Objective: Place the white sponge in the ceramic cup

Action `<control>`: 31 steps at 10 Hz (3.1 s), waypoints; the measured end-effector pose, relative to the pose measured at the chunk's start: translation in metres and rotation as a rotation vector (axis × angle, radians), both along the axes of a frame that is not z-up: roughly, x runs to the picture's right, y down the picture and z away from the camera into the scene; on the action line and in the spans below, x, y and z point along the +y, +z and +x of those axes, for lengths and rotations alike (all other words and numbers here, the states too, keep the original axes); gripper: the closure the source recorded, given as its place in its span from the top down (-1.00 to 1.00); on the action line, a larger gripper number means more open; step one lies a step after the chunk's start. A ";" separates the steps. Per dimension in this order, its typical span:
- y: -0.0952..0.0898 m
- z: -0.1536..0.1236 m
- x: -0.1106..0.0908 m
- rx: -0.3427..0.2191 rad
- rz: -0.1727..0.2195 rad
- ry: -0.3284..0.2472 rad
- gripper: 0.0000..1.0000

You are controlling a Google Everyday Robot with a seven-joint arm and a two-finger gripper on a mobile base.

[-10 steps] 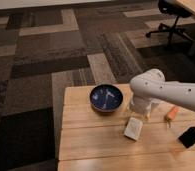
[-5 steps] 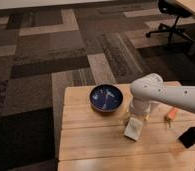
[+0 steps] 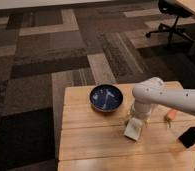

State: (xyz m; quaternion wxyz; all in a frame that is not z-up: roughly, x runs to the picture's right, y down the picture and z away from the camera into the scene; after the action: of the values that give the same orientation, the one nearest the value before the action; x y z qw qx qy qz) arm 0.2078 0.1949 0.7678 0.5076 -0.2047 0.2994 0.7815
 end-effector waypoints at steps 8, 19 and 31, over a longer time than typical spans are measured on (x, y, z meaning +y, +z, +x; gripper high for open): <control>-0.006 -0.011 -0.016 -0.050 0.043 -0.027 -0.99; -0.047 0.005 -0.150 -0.029 0.091 -0.148 -1.00; -0.033 0.113 -0.198 0.092 0.117 -0.129 -1.00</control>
State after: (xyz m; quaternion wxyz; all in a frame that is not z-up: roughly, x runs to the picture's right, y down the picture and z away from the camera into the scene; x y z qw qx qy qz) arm 0.3211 -0.0035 0.7344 0.5536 -0.1191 0.2889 0.7719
